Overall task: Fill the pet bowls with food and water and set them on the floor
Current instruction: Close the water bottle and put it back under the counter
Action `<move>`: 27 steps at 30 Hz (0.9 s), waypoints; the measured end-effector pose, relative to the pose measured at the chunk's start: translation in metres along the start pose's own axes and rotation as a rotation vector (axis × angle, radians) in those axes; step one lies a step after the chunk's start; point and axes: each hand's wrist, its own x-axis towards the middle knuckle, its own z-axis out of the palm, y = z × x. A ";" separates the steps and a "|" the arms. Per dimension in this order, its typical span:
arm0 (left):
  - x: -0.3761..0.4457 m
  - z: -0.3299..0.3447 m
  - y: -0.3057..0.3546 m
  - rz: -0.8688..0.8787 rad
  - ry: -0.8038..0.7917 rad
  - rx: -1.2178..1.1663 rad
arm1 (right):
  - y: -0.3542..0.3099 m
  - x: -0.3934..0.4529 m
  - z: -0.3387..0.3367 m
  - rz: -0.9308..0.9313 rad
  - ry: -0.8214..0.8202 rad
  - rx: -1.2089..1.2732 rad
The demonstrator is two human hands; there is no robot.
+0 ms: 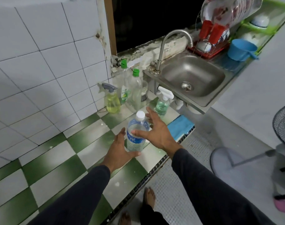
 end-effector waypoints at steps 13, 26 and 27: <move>0.044 0.033 -0.018 -0.027 0.049 -0.251 | 0.011 0.043 0.001 -0.101 -0.138 0.133; 0.052 0.033 -0.023 -0.018 0.061 -0.316 | 0.003 0.053 0.005 -0.136 -0.139 0.164; 0.052 0.033 -0.023 -0.014 0.062 -0.321 | 0.003 0.053 0.006 -0.140 -0.134 0.164</move>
